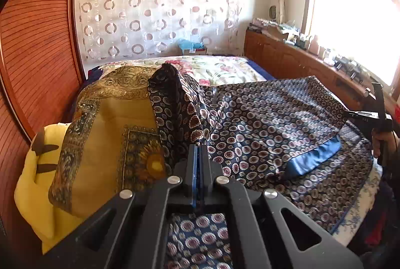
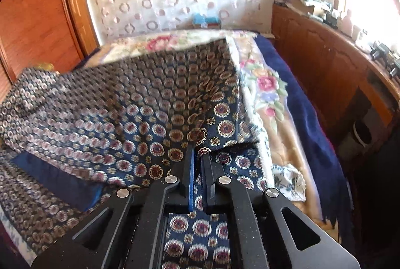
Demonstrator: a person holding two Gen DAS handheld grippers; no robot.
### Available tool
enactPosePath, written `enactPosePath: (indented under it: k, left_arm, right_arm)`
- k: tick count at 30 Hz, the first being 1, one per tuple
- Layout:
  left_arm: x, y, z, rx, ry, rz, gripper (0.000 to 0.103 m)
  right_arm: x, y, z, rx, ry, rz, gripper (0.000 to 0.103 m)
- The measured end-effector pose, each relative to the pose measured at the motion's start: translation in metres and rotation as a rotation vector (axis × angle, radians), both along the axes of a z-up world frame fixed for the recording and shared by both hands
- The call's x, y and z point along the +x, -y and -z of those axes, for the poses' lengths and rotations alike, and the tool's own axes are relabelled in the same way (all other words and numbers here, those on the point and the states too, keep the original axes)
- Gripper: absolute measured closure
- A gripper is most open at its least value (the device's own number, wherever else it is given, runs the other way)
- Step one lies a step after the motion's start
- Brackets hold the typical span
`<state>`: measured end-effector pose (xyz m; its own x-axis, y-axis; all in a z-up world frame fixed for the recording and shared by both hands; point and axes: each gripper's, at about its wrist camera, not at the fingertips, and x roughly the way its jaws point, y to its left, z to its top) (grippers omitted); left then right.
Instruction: Fold small clothes
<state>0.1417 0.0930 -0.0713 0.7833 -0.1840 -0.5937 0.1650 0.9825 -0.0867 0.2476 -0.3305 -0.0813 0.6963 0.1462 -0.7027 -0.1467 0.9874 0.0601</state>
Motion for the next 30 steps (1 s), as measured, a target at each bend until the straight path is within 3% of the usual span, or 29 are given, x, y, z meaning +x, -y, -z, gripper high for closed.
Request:
enactPosePath:
  k: [8,16,23,30]
  left_arm:
    - [-0.032,-0.013,-0.006,-0.065,0.020,-0.005,0.103]
    - [-0.070,-0.024,0.012,-0.084,-0.040,-0.026,0.103]
    - [-0.075,-0.023,0.049,-0.026,-0.140,-0.079,0.103]
    - [-0.068,-0.025,0.064,-0.006,-0.203,-0.099,0.103]
  right_arm:
    - [-0.045,0.017,-0.032,0.014,0.088,-0.025,0.102]
    - [-0.078,0.037,-0.050,0.026,0.110,-0.023,0.102]
    - [-0.083,0.039,-0.025,-0.020,0.041,-0.030,0.102]
    - [-0.083,0.029,0.000,-0.036,0.006,-0.024,0.102]
